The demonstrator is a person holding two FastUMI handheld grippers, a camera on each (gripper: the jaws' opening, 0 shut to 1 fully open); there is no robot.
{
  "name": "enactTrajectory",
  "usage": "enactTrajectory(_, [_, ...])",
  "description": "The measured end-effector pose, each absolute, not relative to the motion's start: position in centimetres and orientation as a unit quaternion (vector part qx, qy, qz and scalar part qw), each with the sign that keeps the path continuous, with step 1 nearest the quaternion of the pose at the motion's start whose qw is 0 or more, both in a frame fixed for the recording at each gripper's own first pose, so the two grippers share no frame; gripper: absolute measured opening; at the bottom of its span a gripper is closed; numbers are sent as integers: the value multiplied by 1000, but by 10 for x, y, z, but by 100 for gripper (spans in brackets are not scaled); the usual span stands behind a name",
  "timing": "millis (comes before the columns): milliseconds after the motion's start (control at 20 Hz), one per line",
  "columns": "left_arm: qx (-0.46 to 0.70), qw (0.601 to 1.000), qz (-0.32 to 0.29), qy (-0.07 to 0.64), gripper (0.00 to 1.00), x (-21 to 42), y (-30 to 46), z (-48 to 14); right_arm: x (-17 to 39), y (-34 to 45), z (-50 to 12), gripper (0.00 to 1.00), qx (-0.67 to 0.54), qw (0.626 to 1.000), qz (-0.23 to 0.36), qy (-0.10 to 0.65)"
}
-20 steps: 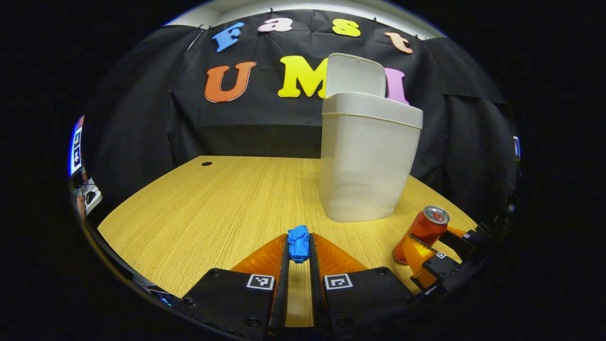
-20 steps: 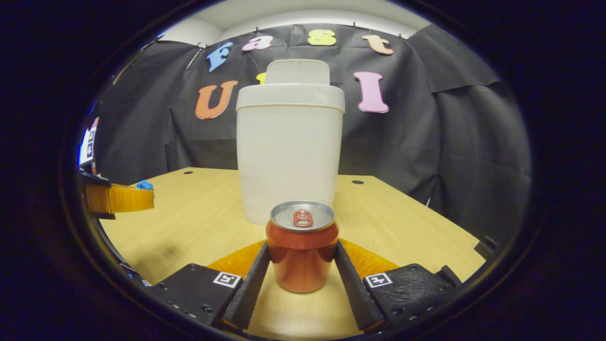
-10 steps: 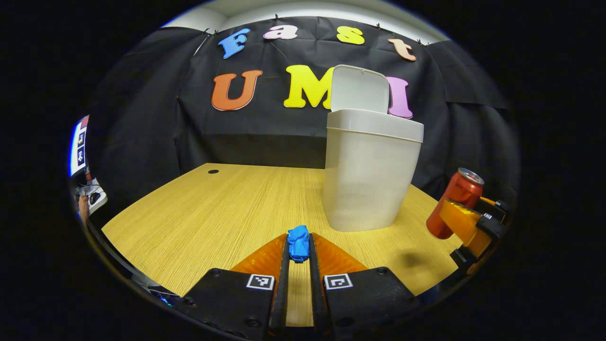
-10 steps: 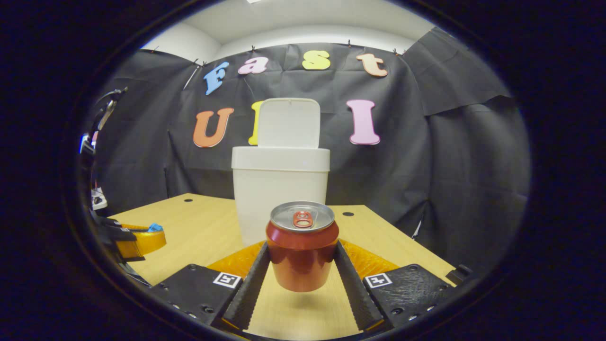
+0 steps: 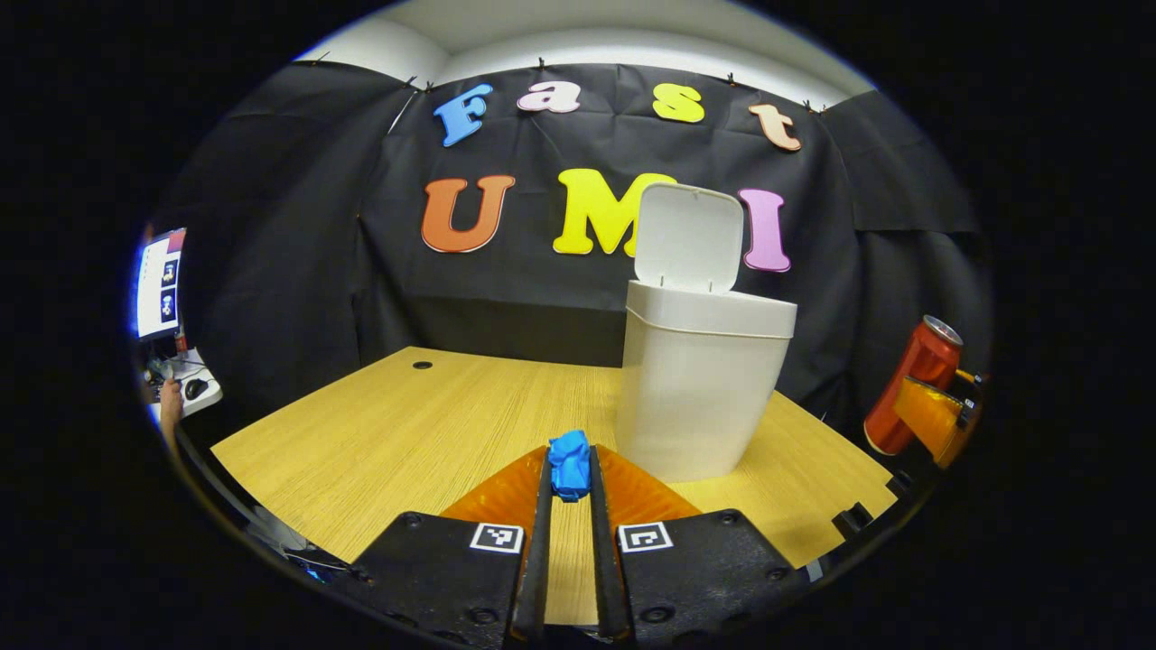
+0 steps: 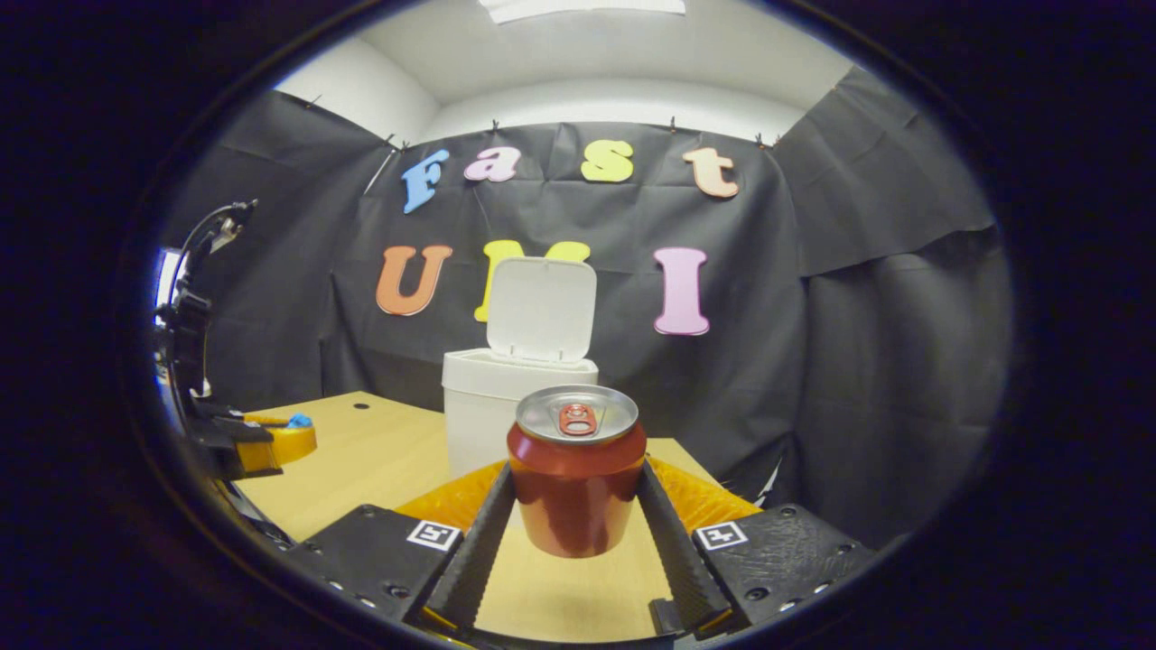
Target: Press the lid of the desktop garbage bin to open it, pick up the crumpled paper on the desktop and throw it into the bin, then pick up the pop can on the desktop and drop it into the bin, and finally close the garbage bin lid.
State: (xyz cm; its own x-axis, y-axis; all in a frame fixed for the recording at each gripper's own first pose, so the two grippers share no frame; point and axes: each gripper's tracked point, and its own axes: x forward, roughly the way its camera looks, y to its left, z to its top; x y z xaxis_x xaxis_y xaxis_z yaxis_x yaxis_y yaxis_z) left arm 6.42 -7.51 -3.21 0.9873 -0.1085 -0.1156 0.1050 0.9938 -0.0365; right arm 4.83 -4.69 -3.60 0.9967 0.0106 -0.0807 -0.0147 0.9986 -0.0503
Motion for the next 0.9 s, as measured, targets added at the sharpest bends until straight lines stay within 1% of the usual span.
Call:
enactTrajectory(250, [-9,997,-66,50,24,74,-107,-16,44,-62,-35,80,-30,998,17,43])
enactTrajectory(450, [-6,995,-87,40,24,94,-140,5,44,-67,-31,80,-23,998,24,44])
enactTrajectory(700, [-10,994,-108,12,24,139,-172,48,43,-76,-24,80,-18,999,21,34])
enactTrajectory(800, [-8,993,-121,-6,24,163,-188,66,44,-79,-26,79,-17,999,21,37])
enactTrajectory(900, [-4,992,-128,-8,24,192,-201,72,46,-84,-25,80,-13,999,17,39])
